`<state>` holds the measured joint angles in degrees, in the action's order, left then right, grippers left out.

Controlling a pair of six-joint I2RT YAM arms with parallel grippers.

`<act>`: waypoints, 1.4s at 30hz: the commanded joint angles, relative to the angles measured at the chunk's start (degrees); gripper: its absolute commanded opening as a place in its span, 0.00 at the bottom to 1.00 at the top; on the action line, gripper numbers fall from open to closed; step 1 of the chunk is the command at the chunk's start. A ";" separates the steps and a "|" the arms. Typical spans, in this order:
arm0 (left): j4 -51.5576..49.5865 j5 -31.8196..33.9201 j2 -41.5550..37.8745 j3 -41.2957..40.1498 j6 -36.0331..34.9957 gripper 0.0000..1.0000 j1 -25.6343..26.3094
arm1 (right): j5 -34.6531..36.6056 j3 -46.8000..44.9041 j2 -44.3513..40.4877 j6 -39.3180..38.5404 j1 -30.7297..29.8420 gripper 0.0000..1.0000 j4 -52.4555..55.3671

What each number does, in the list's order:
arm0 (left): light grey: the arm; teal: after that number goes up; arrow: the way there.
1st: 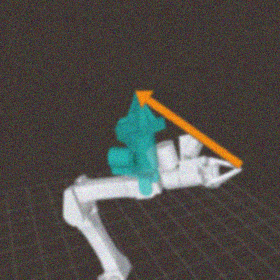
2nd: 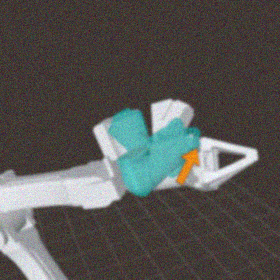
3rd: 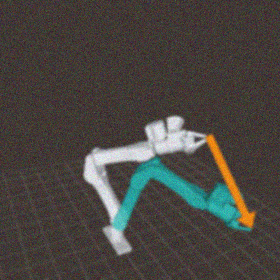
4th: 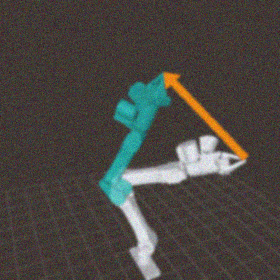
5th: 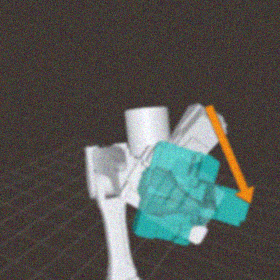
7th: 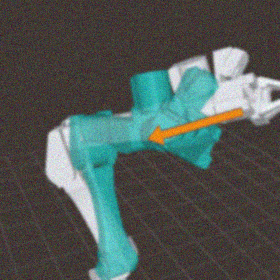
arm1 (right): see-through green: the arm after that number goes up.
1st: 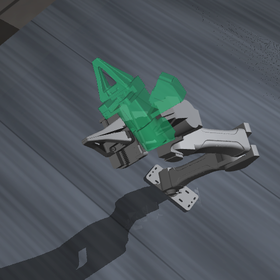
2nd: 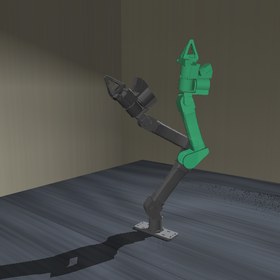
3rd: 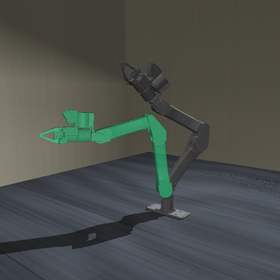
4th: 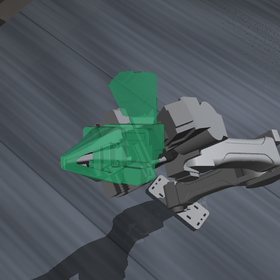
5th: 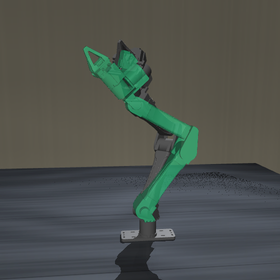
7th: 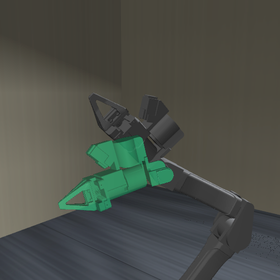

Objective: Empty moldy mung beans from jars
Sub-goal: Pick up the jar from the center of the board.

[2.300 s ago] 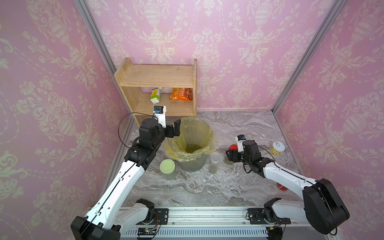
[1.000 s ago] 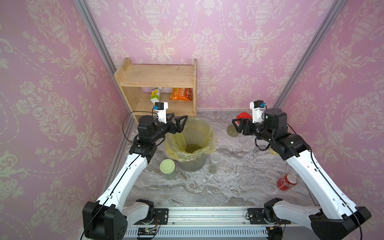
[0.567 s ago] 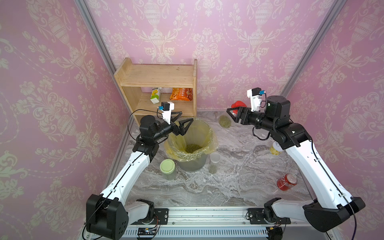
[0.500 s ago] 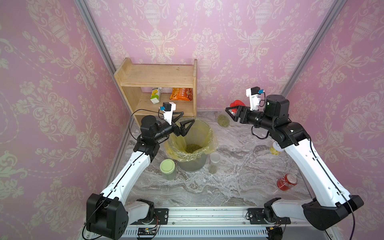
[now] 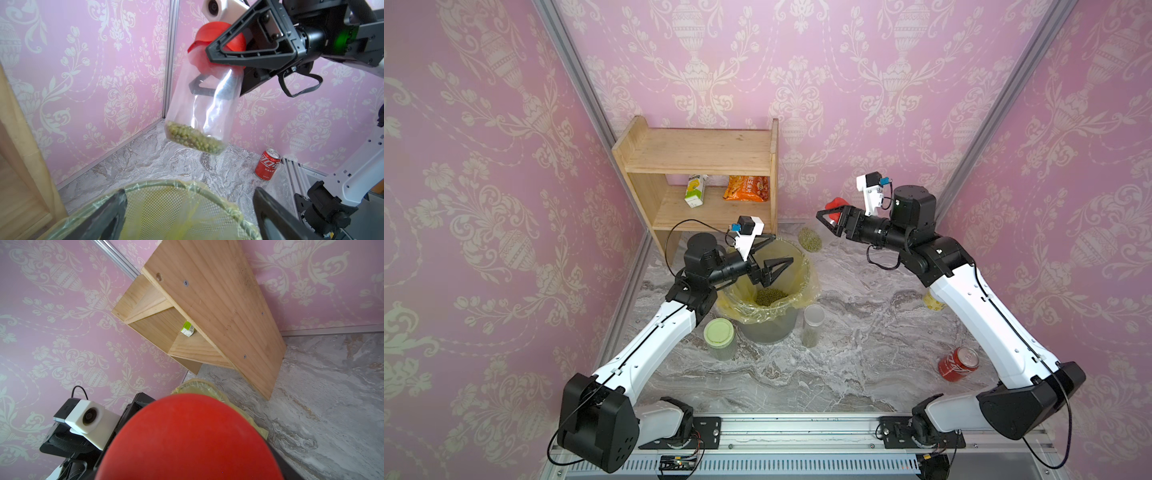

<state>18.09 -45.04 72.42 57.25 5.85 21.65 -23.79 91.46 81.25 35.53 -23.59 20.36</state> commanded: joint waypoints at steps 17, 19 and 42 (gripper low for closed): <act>4.93 7.57 1.93 1.61 -8.65 0.99 4.89 | -5.08 -2.92 -0.88 8.96 -5.85 0.55 -11.49; 6.93 7.57 1.87 1.16 -8.19 0.99 4.97 | -5.45 -3.63 -0.91 9.83 -6.02 0.55 -12.45; 18.04 7.03 4.07 -0.40 -4.97 0.97 4.98 | -8.73 -7.61 -0.66 16.50 -7.87 0.56 -20.86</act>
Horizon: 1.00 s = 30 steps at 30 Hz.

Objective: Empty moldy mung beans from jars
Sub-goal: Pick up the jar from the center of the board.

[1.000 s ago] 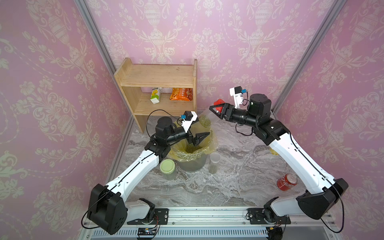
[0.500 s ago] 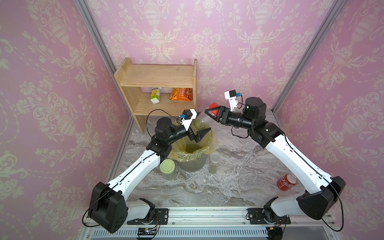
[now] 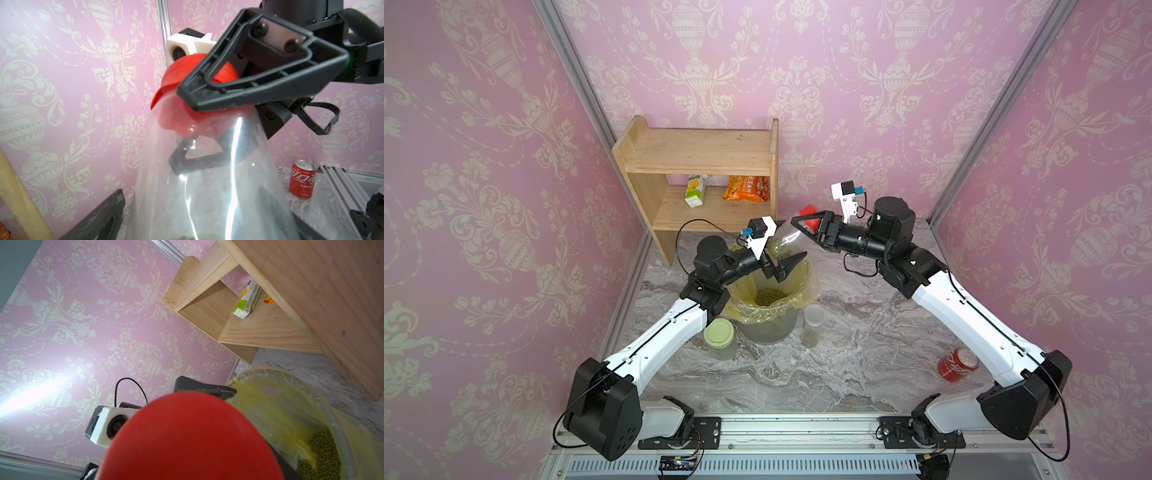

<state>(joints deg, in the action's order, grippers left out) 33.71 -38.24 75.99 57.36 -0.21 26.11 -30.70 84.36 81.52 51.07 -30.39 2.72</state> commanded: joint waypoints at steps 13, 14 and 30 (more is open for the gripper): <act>6.10 3.26 -0.82 -3.46 0.62 0.86 0.52 | -2.54 0.05 1.41 2.87 -2.78 0.56 -4.39; 6.02 3.27 -1.04 -3.72 0.47 0.90 0.51 | -2.40 0.19 1.53 2.73 -2.86 0.56 -4.17; 2.19 7.38 -4.43 -6.26 -3.16 0.99 0.43 | -2.51 -2.59 0.66 2.85 -3.18 0.56 -3.69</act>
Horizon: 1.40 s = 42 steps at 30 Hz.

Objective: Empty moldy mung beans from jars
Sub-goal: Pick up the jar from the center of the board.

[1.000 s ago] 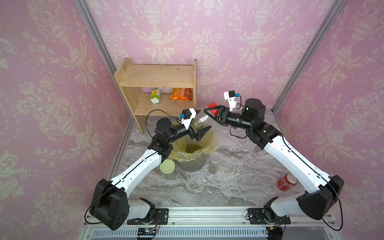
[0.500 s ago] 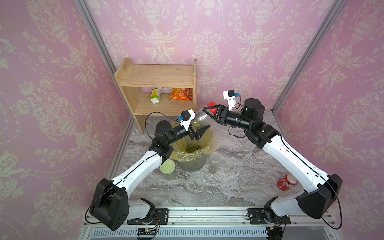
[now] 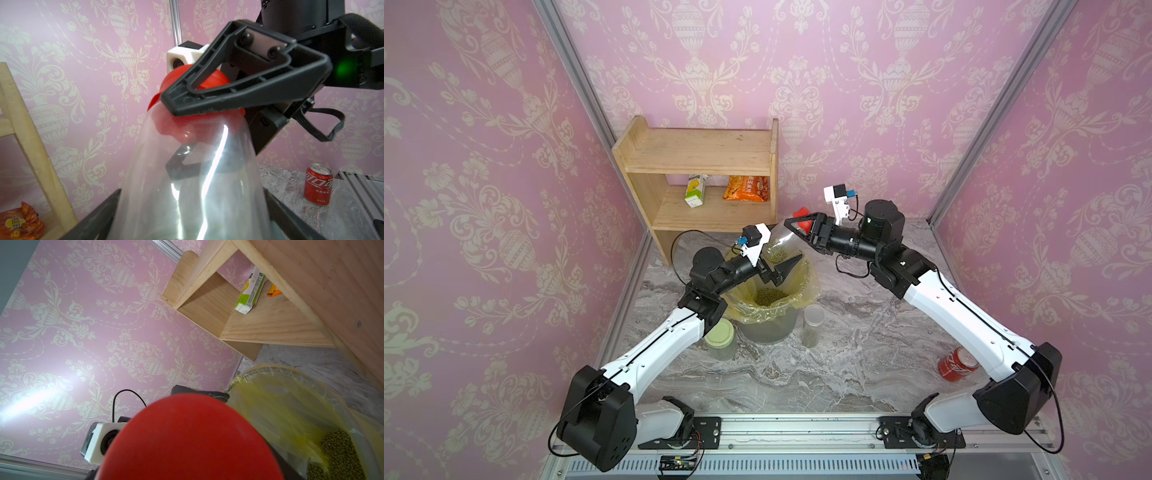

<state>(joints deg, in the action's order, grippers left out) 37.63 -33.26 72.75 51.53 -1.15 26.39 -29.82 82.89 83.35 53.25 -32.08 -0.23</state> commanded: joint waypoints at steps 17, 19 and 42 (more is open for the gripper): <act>-0.14 1.42 -0.83 -0.28 -1.69 0.63 0.13 | -4.87 -3.03 -1.83 2.25 -1.72 0.59 -2.89; 0.46 2.06 -1.44 -0.84 -1.31 0.58 0.06 | -4.47 -3.58 -2.20 1.98 -1.76 0.63 -2.84; 2.59 0.09 -3.01 -3.83 3.26 0.44 -1.12 | -0.47 -5.59 -6.08 -1.32 -1.54 0.97 -3.18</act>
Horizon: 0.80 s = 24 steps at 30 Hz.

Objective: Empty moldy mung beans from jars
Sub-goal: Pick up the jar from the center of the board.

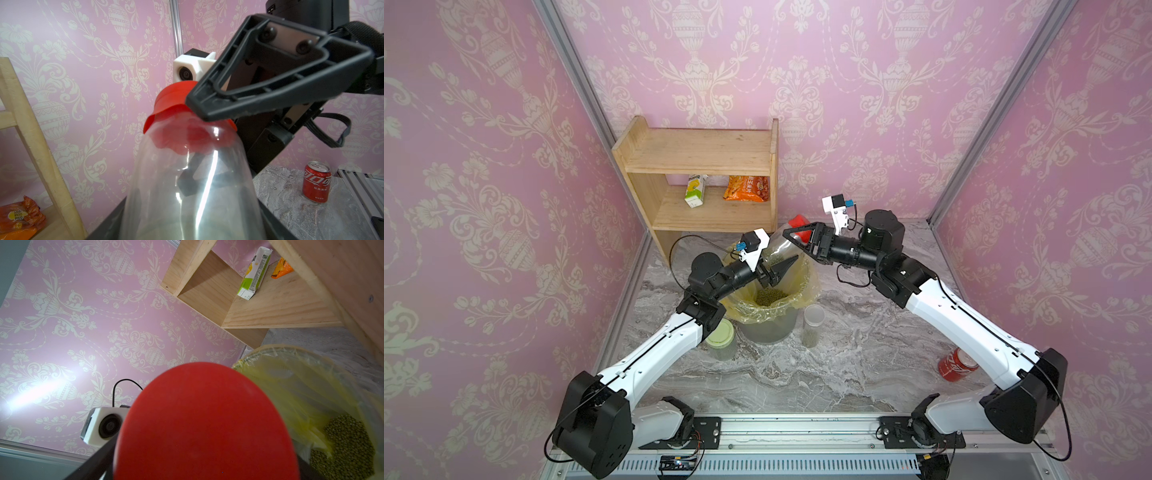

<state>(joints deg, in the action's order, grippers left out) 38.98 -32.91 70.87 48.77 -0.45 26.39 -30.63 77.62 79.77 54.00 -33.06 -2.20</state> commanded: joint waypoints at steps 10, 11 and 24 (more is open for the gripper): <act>-3.47 -3.18 -2.57 -0.46 2.94 0.44 -1.78 | 3.70 -0.28 -2.77 -2.94 -0.17 1.00 1.89; -4.72 -3.57 -2.74 -0.22 2.47 0.44 -1.80 | 4.33 -0.28 -2.81 -3.10 -0.04 1.00 2.36; -11.65 -2.69 -5.07 -0.35 -1.49 0.44 -1.87 | 5.43 -0.97 -0.77 1.14 0.54 0.91 -1.21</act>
<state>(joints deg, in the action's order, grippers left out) 28.60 -35.59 67.05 48.31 -0.10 24.91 -25.50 76.90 78.56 53.58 -32.71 -0.84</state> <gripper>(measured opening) 0.745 0.924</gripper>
